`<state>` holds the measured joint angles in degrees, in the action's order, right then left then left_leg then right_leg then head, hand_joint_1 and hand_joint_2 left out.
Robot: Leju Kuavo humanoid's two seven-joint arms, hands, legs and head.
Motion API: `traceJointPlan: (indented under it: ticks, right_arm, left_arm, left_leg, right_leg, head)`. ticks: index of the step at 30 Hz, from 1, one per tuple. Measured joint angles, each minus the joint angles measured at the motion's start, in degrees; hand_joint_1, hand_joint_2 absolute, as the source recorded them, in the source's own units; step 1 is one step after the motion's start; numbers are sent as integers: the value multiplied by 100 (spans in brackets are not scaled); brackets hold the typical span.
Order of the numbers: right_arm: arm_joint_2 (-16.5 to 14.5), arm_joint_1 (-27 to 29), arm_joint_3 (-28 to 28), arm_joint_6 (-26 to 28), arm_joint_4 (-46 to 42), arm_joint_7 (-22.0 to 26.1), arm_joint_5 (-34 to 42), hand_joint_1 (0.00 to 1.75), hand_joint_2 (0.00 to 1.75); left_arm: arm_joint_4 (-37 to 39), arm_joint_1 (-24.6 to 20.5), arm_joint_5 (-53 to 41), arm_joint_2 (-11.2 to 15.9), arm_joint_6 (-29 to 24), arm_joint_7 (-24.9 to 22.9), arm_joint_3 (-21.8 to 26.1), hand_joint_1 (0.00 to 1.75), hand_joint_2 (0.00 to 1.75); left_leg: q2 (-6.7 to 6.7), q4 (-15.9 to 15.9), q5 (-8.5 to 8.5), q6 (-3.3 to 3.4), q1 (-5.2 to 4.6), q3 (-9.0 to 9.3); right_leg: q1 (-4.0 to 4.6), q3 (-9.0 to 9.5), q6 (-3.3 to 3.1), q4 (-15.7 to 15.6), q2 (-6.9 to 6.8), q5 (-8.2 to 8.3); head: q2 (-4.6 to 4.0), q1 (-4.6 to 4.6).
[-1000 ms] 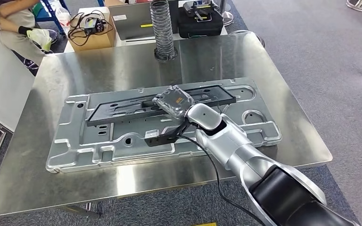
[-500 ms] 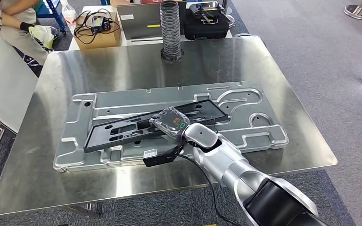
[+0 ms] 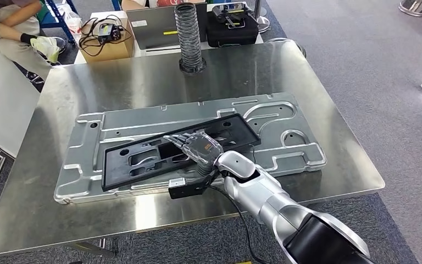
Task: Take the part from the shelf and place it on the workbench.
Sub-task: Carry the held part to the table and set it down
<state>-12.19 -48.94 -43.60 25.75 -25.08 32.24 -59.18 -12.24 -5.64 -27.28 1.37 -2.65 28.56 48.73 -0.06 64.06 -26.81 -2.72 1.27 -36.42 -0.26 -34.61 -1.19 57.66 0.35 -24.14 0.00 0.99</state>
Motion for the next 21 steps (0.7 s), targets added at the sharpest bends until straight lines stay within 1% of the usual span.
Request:
traceJointPlan:
  ticks: [1,2,4,5,6,7,8,10,11,12,13,14,15,16,17,18,19,20,21]
  right_arm:
    - [0,-1,43,4,-24,47,93,0,0]
    - [0,-1,87,7,-55,93,183,0,0]
    - [-1,0,164,9,-108,152,290,0,0]
    - [-1,0,189,9,-128,165,308,0,0]
    - [0,-1,214,9,-146,170,317,0,0]
    - [0,-2,239,9,-162,177,333,0,0]
    - [1,1,265,6,-181,204,379,0,0]
    - [5,52,354,-61,-268,354,717,0,0]
    - [16,118,428,-166,-390,464,1073,0,0]
    - [33,203,528,-334,-601,568,1579,0,0]
    - [56,294,644,-567,-907,644,2208,0,0]
    - [87,384,767,-823,-1280,686,2869,0,0]
    - [121,467,901,-1083,-1707,713,3526,0,0]
    - [162,557,1053,-1316,-2160,729,4118,0,0]
    - [209,664,1226,-1489,-2664,742,4623,0,0]
    - [274,790,1430,-1585,-3208,757,5027,0,0]
    - [353,931,1654,-1599,-3763,765,5309,0,0]
    - [442,1087,1884,-1532,-4318,772,5469,0,0]
    - [547,1251,2134,-1405,-4845,780,5513,0,0]
  left_arm:
    - [0,-4,5,0,-4,5,5,0,0]
    - [0,-6,8,-1,-9,8,10,0,0]
    - [0,-4,9,-3,-14,10,15,0,0]
    - [0,-2,9,-5,-16,10,17,0,0]
    - [0,-4,9,-9,-17,10,18,0,0]
    - [0,-9,9,-13,-17,11,19,0,0]
    - [0,-13,9,-16,-17,11,20,0,0]
    - [0,-16,9,-17,-17,13,26,0,0]
    - [0,-13,9,-17,-17,16,35,0,0]
    - [0,-10,9,-17,-17,22,49,0,0]
    - [0,-9,9,-17,-16,35,68,0,0]
    - [0,-8,12,-17,-13,57,89,0,0]
    - [0,-6,19,-19,-4,92,107,0,0]
    - [0,-3,32,-26,15,145,126,0,0]
    - [0,8,54,-33,44,212,148,0,0]
    - [0,25,84,-40,79,291,176,0,0]
    - [0,50,113,-46,111,370,212,0,0]
    - [0,81,140,-48,136,434,249,0,0]
    - [0,114,165,-50,149,483,288,0,0]
  left_leg:
    - [-5,-338,111,30,-8,170]
    - [-8,-539,155,64,-18,267]
    - [-14,-596,154,142,-39,277]
    - [-11,-603,165,177,-32,275]
    - [-8,-614,178,216,-25,276]
    - [-4,-628,191,254,-16,277]
    - [3,-640,202,284,-11,277]
    - [11,-637,206,314,-21,264]
    - [13,-634,207,320,-27,261]
    - [12,-628,207,322,-33,259]
    - [10,-621,206,321,-41,259]
    - [6,-614,203,319,-51,260]
    - [4,-607,200,315,-60,260]
    - [1,-597,194,304,-77,255]
    - [-1,-592,191,288,-86,248]
    - [-4,-593,190,267,-89,243]
    - [-7,-600,192,242,-92,241]
    - [-15,-607,198,214,-92,244]
    - [-18,-591,165,191,-95,243]
  right_leg:
    - [8,-8,28,19,7,-7]
    - [17,-19,58,32,12,-10]
    - [27,-36,115,37,20,1]
    - [23,-38,144,40,20,-6]
    - [17,-56,171,91,16,-52]
    - [12,-120,199,243,12,-159]
    - [5,-240,223,517,7,-325]
    - [-2,-604,254,1321,0,-707]
    - [-4,-750,259,1637,-1,-810]
    - [-4,-805,254,1758,-1,-807]
    - [0,-742,235,1633,-1,-692]
    - [7,-571,203,1289,-1,-499]
    - [22,-354,157,842,-6,-311]
    - [37,-169,120,455,-16,-173]
    - [54,-51,94,197,-27,-100]
    - [68,-3,79,79,-37,-88]
    - [76,1,75,60,-45,-88]
    - [65,9,62,34,-53,-70]
    - [47,31,42,-3,-66,-46]
  head:
    - [0,-2]
    - [0,-4]
    - [0,-8]
    - [0,-8]
    - [0,-11]
    - [0,-16]
    - [0,-19]
    - [0,-25]
    - [0,-25]
    - [0,-25]
    - [0,-25]
    - [0,-25]
    - [0,-24]
    - [0,-21]
    - [0,-21]
    - [0,-19]
    - [0,-19]
    - [0,-19]
    - [0,-17]
